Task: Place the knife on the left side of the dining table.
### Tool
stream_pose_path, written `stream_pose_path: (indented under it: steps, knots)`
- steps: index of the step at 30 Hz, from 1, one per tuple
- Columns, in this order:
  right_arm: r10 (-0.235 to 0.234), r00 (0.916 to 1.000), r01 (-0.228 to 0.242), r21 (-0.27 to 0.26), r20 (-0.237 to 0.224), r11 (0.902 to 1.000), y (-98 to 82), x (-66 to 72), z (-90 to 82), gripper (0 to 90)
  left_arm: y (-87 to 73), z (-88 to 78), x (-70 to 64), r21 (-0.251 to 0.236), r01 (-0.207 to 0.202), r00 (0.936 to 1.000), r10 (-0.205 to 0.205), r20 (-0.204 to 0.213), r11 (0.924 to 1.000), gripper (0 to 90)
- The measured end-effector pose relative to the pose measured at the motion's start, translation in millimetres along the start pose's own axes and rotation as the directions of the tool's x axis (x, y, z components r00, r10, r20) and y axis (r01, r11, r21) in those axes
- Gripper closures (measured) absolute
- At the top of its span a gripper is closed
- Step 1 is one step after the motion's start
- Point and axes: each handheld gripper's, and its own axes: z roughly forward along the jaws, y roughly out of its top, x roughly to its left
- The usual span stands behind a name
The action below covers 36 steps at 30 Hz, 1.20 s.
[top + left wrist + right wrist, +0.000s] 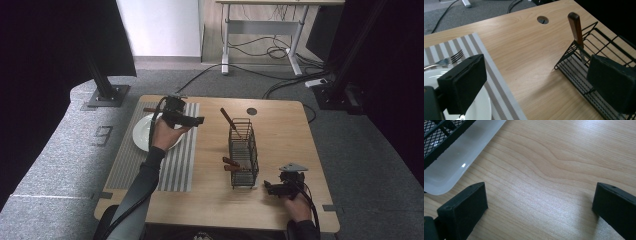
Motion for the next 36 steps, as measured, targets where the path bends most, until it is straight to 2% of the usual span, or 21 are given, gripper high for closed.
stream_pose_path:
  steps: [4, 7, 12, 18, 21, 27, 29, 36]
  knots:
    - [0.000, 1.0000, 0.000, 0.000, 0.000, 1.0000, 0.0, 0.0, 0.0, 0.0, 8.0, 8.0, -7.0, -0.003, 0.023, 0.9997, -0.023, -0.002, 0.9997, 9.0]
    - [0.001, 1.0000, -0.001, -0.001, 0.000, 1.0000, 0.0, 0.1, 0.0, 0.0, 13.2, 13.9, -12.9, -0.011, 0.028, 0.9995, -0.028, 0.012, 0.9995, 13.8]
    - [0.001, 1.0000, -0.001, 0.000, 0.000, 1.0000, 0.0, 0.1, 0.0, 0.0, 21.7, 26.7, -20.7, -0.020, 0.058, 0.9980, -0.057, 0.026, 0.9981, 16.8]
    - [-0.001, 1.0000, 0.001, -0.002, 0.001, 1.0000, 0.0, -0.1, 0.1, 0.0, 28.6, 42.8, -29.8, -0.031, 0.102, 0.9935, -0.100, 0.054, 0.9943, 23.4]
    - [-0.002, 1.0000, 0.002, -0.002, 0.001, 1.0000, 0.0, -0.1, 0.1, 0.0, 30.8, 48.9, -33.8, -0.032, 0.110, 0.9924, -0.108, 0.059, 0.9934, 26.6]
    - [-0.001, 1.0000, 0.001, -0.002, 0.001, 1.0000, 0.0, -0.1, 0.1, 0.0, 35.2, 61.6, -38.5, -0.032, 0.151, 0.9848, -0.148, 0.090, 0.9880, 37.0]
    - [-0.002, 1.0000, 0.002, -0.002, 0.001, 1.0000, 0.0, -0.2, 0.1, 0.0, 35.5, 65.7, -40.0, -0.025, 0.166, 0.9806, -0.163, 0.110, 0.9858, 39.3]
    - [-0.002, 1.0000, 0.002, -0.002, 0.001, 1.0000, 0.0, -0.2, 0.1, 0.0, 33.7, 81.3, -43.9, -0.010, 0.202, 0.9737, -0.200, 0.110, 0.9794, 48.4]
